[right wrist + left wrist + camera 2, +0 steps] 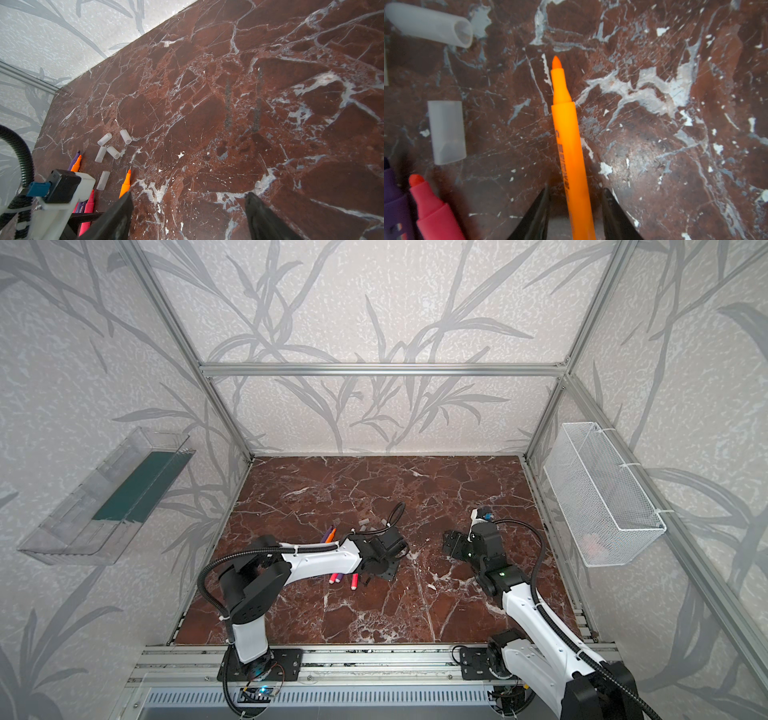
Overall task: Insert the pens into the pen caps
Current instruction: 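Close the left gripper on the orange marker and lift it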
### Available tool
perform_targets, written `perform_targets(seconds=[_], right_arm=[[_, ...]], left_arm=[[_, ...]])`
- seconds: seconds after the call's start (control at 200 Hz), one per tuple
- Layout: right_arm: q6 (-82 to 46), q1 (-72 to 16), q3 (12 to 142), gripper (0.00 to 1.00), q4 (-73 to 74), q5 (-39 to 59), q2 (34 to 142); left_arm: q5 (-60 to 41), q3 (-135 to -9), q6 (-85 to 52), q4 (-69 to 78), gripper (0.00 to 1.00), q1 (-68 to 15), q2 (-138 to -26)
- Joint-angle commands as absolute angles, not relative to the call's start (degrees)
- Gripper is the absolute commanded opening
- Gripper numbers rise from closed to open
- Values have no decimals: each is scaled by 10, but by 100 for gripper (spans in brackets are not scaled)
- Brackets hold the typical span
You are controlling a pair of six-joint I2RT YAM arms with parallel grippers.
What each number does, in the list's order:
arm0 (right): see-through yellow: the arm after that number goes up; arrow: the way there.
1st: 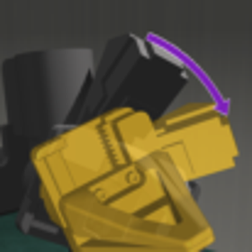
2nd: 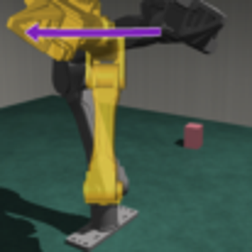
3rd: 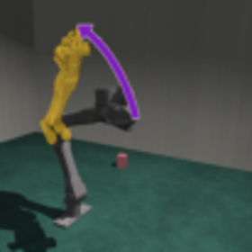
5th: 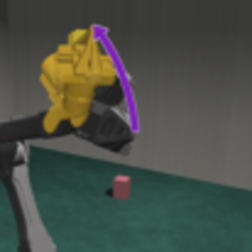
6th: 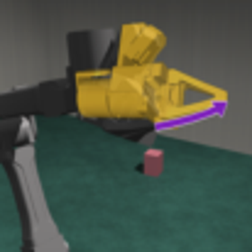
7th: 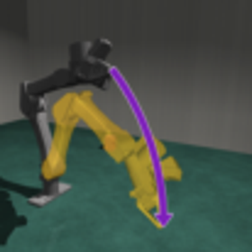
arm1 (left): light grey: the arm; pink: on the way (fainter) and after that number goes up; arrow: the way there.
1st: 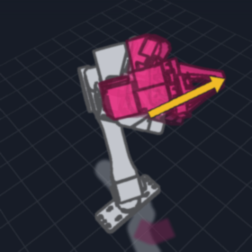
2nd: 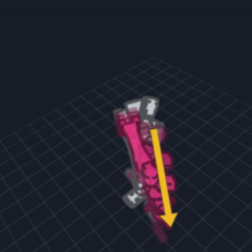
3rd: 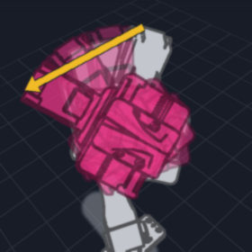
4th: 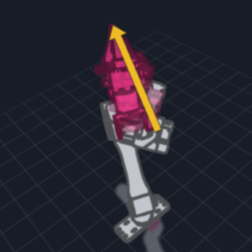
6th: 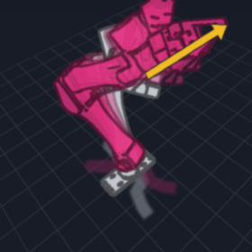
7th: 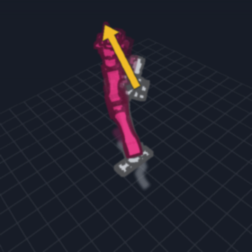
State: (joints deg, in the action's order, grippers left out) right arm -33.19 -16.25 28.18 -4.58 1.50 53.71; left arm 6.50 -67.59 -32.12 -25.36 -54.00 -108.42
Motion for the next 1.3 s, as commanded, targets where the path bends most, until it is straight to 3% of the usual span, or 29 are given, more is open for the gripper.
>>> perform_targets(seconds=[0.0, 0.44, 1.299], right_arm=[[-337, -164, 279, 83, -54, 11, 529], [-339, -164, 278, 82, -60, 9, 524], [-341, -165, 275, 82, -62, 12, 522]], left_arm=[[82, -701, -328, -294, 40, -542, -1100], [88, -744, -338, -368, 38, -542, -1117], [46, -744, -348, -336, 34, -521, -1166]])
